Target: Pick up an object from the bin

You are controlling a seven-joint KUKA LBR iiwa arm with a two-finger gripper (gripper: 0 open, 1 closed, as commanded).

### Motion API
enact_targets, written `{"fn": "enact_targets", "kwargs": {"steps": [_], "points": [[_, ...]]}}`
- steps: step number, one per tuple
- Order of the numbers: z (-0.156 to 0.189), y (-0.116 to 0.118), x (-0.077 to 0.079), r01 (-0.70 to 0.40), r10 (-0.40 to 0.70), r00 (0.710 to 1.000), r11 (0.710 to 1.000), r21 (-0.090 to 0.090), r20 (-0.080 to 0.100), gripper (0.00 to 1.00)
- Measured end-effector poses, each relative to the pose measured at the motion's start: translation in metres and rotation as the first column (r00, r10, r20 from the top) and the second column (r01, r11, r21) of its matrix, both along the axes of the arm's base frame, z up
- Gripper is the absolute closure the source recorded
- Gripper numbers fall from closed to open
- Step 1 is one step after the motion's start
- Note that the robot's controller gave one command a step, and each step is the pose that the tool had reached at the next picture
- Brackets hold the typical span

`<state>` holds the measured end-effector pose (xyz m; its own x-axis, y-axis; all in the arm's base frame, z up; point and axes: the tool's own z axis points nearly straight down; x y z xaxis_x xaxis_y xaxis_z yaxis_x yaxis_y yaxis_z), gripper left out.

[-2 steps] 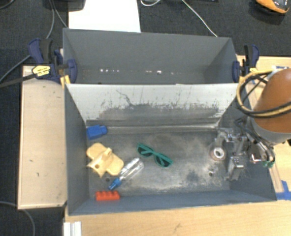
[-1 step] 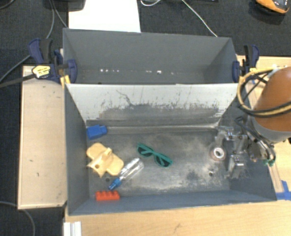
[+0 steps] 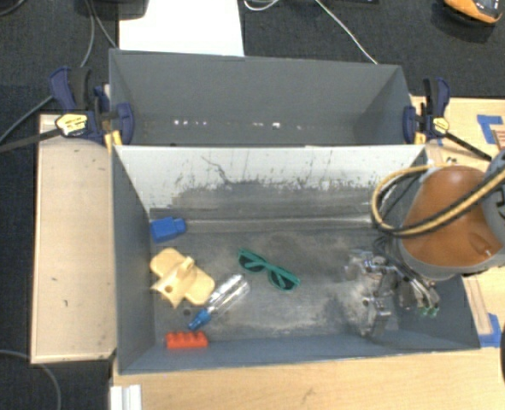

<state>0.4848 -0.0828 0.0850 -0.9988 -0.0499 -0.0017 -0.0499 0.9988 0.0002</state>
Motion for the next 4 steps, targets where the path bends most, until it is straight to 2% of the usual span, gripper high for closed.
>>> {"fn": "enact_targets", "kwargs": {"steps": [1, 2, 3, 4], "points": [[-0.02, 0.016, 0.009, -0.035, 0.035, 0.999, 0.999, -0.001, 0.004, 0.0], [0.092, 0.025, 0.014, -0.064, 0.064, 0.998, 0.998, 0.001, -0.003, 0.0], [0.026, 0.06, 0.03, 0.053, -0.053, 0.999, 0.999, 0.0, 0.011, 0.0], [-0.015, 0.076, 0.028, -0.099, 0.099, 0.995, 0.995, 0.001, -0.002, 0.0]]}}
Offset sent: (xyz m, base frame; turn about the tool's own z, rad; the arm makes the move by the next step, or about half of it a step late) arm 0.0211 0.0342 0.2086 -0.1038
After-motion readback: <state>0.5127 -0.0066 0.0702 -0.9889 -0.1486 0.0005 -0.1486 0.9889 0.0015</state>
